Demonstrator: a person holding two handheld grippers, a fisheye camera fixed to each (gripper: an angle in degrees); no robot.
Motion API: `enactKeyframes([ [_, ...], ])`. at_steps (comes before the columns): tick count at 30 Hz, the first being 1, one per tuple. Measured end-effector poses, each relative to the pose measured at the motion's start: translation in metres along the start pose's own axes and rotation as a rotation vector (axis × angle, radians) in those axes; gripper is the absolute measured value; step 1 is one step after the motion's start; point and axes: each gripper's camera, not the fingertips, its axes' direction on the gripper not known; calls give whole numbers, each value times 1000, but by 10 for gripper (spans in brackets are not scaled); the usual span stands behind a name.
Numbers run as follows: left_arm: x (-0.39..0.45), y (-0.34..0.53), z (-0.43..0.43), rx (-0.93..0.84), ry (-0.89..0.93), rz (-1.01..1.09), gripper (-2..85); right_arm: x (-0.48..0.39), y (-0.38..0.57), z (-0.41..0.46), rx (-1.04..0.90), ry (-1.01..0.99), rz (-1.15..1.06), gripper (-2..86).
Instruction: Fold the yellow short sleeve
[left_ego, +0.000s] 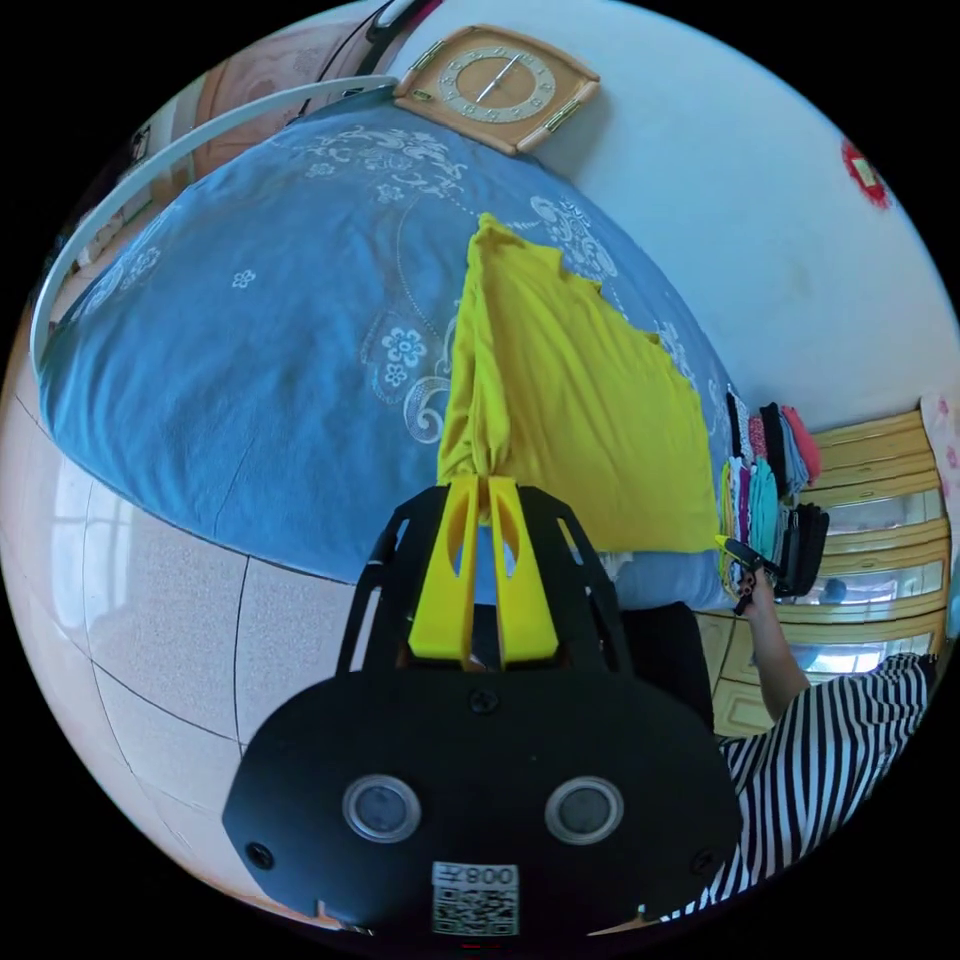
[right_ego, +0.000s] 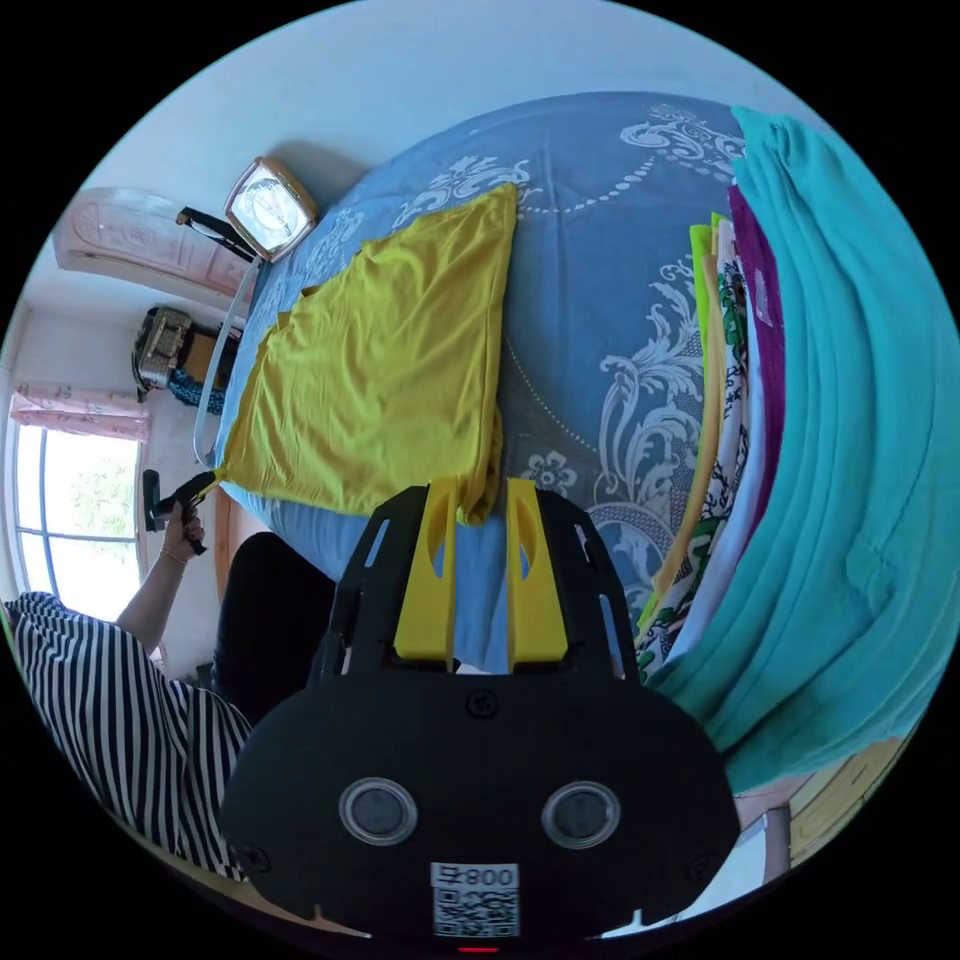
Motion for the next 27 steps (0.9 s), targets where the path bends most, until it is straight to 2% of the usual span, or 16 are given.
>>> enactKeyframes([
  [4,5,10,-6,21,35,2,21,7,6,17,-18,-14,-3,79],
  [11,27,32,-5,-12,22,53,15,18,15,9,-68,-37,-63,17],
  [18,24,62,53,-113,49,-55,11,39,19,31,-150,-90,-41,7],
  [22,42,79,68,-77,95,-95,9,53,22,48,-154,-147,10,6],
  [27,73,111,78,-53,40,-157,8,58,24,56,-153,-179,36,6],
])
